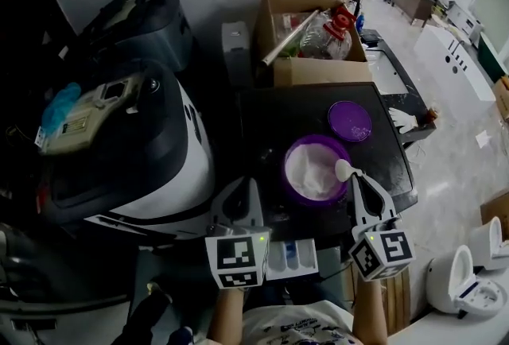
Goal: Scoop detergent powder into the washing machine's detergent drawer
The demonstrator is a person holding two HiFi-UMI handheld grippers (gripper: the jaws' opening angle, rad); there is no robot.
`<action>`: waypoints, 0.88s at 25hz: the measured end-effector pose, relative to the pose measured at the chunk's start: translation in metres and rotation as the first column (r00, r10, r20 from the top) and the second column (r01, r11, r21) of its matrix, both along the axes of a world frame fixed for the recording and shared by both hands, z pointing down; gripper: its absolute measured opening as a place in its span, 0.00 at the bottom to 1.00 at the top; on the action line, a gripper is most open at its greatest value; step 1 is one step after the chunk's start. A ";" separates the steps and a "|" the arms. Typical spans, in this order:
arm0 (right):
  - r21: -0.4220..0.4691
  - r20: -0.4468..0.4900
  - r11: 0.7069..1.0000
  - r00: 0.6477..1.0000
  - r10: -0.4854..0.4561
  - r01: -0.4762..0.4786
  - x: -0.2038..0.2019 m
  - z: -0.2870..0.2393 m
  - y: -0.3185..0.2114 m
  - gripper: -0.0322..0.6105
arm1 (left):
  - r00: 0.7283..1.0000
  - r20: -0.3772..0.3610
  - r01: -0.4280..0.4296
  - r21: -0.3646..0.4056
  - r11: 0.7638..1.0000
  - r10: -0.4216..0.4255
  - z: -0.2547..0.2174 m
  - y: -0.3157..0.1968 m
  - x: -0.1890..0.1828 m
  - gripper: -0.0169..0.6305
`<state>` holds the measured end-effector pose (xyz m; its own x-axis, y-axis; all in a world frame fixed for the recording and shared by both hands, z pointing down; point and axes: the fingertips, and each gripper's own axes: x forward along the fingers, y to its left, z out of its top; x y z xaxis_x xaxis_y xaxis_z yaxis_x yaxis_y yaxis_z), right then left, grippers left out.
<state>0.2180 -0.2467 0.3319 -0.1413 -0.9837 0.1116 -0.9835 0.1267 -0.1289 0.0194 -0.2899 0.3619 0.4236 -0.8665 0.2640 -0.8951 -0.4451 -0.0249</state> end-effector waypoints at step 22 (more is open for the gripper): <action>-0.206 -0.105 0.965 0.977 -0.184 0.160 0.010 0.051 -0.041 0.08 | 0.996 0.048 0.078 -0.062 0.995 -0.075 0.026 -0.011 0.005 0.03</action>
